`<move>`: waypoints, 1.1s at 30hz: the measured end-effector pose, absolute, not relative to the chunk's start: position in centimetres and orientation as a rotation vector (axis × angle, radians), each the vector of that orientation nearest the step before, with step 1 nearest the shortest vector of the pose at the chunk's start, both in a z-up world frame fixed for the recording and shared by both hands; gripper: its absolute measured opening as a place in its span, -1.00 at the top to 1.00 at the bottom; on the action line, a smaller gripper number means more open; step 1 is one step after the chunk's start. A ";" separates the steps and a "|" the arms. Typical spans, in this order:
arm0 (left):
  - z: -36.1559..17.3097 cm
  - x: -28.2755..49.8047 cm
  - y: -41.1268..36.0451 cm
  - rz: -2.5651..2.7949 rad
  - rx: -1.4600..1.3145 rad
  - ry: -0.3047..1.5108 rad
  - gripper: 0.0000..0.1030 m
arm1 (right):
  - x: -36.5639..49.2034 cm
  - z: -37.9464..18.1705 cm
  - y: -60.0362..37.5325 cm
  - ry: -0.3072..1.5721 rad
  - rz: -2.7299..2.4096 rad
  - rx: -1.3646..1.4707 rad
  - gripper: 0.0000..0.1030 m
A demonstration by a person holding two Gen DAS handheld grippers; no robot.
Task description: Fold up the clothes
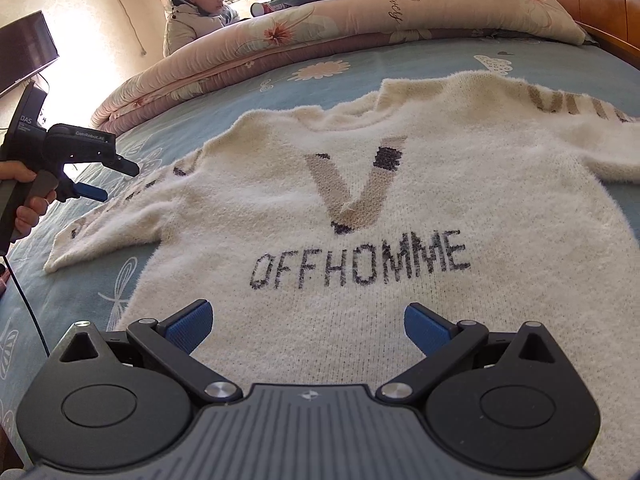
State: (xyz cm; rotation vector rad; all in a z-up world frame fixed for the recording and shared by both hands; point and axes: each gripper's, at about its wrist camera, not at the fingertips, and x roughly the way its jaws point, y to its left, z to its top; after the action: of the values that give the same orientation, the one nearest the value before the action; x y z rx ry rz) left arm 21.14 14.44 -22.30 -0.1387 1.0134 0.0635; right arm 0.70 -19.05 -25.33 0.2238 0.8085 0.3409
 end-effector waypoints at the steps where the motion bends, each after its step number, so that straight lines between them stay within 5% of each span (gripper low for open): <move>1: -23.0 21.8 13.6 0.086 -0.109 1.011 -0.56 | 0.8 -25.4 -19.3 0.810 0.334 0.229 -1.00; 11: -26.2 24.7 17.7 0.314 -0.211 0.940 -0.62 | 1.6 -26.0 -21.8 0.822 0.292 0.257 -1.00; 22: -20.9 25.2 5.4 -0.198 -0.345 0.927 -0.56 | 1.4 -26.1 -21.6 0.818 0.306 0.249 -1.00; 33: -27.4 30.5 -0.7 -0.184 -0.311 0.979 -0.56 | 0.6 -26.7 -22.5 0.810 0.344 0.192 -1.00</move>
State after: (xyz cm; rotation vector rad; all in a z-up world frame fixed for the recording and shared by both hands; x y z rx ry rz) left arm 30.52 -0.66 -27.44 -0.3113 0.9791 -0.1843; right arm 0.60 -22.52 -26.71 0.1923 0.8102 0.3435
